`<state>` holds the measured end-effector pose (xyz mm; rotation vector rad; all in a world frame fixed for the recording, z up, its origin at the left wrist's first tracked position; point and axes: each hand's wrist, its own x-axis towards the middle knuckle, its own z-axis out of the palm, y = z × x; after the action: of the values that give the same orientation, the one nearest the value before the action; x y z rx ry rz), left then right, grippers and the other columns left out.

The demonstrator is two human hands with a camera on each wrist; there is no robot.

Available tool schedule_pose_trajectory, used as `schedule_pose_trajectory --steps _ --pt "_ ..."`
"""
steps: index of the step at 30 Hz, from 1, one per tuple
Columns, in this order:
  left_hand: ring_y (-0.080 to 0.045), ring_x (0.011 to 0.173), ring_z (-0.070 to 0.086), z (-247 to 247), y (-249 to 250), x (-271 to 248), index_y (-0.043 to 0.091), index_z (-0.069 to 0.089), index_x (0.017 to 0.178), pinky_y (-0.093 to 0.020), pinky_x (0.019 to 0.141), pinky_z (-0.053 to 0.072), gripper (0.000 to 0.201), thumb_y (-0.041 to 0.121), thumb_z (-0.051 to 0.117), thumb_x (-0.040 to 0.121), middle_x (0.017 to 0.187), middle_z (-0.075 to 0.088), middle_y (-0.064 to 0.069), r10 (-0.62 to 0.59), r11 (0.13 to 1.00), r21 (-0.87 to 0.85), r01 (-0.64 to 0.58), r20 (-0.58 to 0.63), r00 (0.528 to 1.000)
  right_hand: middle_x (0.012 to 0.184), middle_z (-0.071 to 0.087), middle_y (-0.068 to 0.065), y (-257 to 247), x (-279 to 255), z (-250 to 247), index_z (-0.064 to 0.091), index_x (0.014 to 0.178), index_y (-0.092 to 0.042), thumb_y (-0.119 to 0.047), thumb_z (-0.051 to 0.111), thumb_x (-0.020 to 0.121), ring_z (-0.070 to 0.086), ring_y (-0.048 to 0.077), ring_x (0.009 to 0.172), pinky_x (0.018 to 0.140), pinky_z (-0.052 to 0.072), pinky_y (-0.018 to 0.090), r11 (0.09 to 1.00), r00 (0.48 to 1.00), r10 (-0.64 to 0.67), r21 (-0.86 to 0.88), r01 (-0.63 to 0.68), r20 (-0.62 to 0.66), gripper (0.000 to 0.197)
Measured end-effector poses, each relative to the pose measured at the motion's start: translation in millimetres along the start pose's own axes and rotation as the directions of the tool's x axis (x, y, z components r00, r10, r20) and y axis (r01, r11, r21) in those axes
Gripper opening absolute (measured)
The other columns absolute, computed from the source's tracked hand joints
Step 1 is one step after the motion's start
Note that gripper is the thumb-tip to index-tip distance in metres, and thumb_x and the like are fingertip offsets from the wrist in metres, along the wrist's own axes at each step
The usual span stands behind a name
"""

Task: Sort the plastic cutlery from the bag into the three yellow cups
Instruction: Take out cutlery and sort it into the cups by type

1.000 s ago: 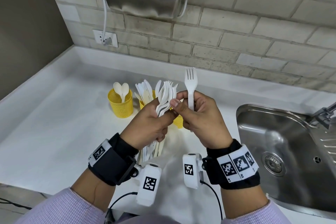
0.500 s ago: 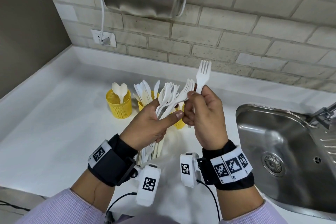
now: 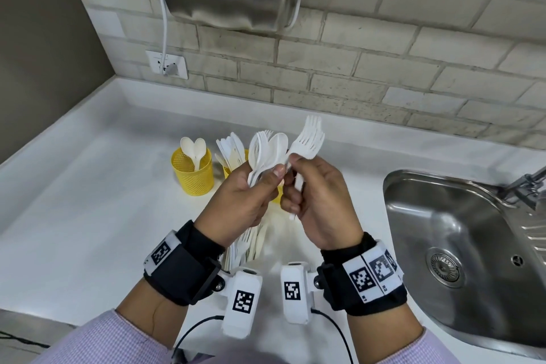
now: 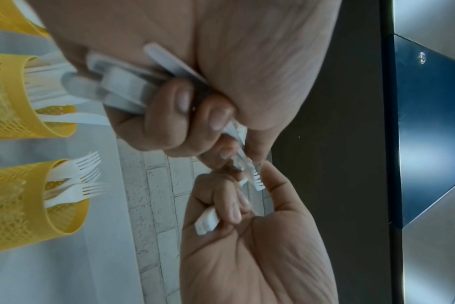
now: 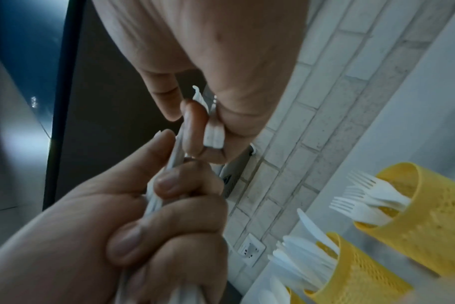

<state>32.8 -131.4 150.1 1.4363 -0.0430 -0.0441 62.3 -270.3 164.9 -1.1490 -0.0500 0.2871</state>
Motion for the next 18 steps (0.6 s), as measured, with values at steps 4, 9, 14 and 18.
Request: schedule_pose_trajectory --steps 4,9,14,18 --pt "-0.011 0.040 0.033 3.0 -1.3 0.5 0.023 0.063 0.086 -0.018 0.040 0.027 0.021 0.037 0.057 0.101 0.057 0.042 -0.004 0.107 0.993 0.059 -0.105 -0.026 0.994 0.065 0.048 0.007 4.3 -2.7 7.1 0.053 0.087 -0.008 -0.022 0.058 0.103 0.033 0.015 0.047 0.045 0.026 0.027 0.999 0.999 0.046 -0.007 -0.046 -0.013 0.022" --pt "-0.010 0.043 0.043 6.9 -0.1 -1.7 0.013 0.062 0.096 -0.018 0.040 0.030 0.022 0.031 0.051 0.102 0.065 0.056 -0.007 0.141 0.987 0.081 -0.140 -0.001 0.990 0.073 0.052 0.023 4.7 -2.8 15.3 0.053 0.090 0.009 -0.037 0.059 0.097 0.046 0.024 0.048 0.053 0.035 0.041 0.992 0.993 -0.067 -0.116 0.056 -0.093 0.047" --pt "-0.016 0.048 0.022 8.0 -3.0 -3.6 0.037 0.065 0.099 -0.021 0.042 0.021 0.016 0.030 0.051 0.104 0.059 0.040 0.005 0.080 0.995 0.058 -0.081 0.014 0.997 0.083 0.076 0.008 -1.3 -1.7 9.3 0.072 0.101 -0.006 -0.026 0.045 0.109 0.069 0.015 0.071 0.064 0.052 0.028 0.983 0.992 -0.082 -0.171 0.065 -0.096 0.035" --pt "-0.015 0.044 0.021 8.3 -3.2 -3.6 0.024 0.060 0.084 -0.022 0.044 0.019 0.024 0.032 0.051 0.105 0.059 0.033 0.002 0.047 0.998 0.049 -0.046 -0.006 0.999 0.079 0.075 0.001 -5.4 -2.9 8.6 0.072 0.101 -0.008 -0.024 0.039 0.111 0.069 0.010 0.067 0.060 0.052 0.021 0.981 0.996 -0.064 -0.189 0.052 -0.058 0.038"
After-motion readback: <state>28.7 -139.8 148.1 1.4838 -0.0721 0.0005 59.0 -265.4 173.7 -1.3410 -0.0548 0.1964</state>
